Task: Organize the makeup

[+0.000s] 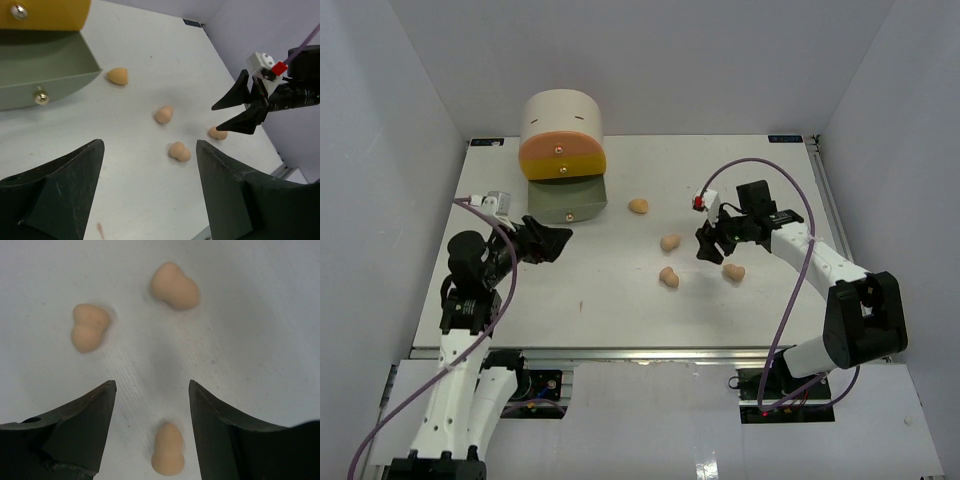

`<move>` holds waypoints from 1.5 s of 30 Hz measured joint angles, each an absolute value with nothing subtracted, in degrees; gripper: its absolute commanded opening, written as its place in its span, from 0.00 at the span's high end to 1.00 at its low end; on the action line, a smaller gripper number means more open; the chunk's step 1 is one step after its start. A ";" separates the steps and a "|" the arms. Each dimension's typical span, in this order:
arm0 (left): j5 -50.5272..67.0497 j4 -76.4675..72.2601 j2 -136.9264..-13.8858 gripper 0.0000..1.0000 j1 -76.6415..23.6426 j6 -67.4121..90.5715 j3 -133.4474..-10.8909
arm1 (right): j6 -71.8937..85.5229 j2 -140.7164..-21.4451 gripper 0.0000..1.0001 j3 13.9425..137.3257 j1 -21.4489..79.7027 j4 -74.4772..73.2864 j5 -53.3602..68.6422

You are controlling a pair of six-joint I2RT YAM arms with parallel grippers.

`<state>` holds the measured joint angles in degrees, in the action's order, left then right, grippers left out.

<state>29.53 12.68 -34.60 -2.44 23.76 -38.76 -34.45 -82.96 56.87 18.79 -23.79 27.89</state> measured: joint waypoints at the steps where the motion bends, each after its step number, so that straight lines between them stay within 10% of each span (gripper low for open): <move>1: 28.91 13.88 -32.63 0.11 -2.56 22.62 -39.01 | -34.70 -83.16 0.33 57.52 18.95 -24.80 24.80; 22: 22.84 20.99 -19.44 0.05 -3.01 18.25 -34.11 | -38.84 -91.21 0.48 56.75 18.76 -37.38 0.17; 34: 21.14 21.04 -17.03 0.05 -3.01 18.28 -34.09 | -41.00 -94.85 0.92 58.34 18.68 -40.57 7.89; 45: 19.38 21.06 -12.42 0.02 -3.03 18.39 -34.09 | -43.48 -99.75 0.92 91.44 25.51 -44.56 24.11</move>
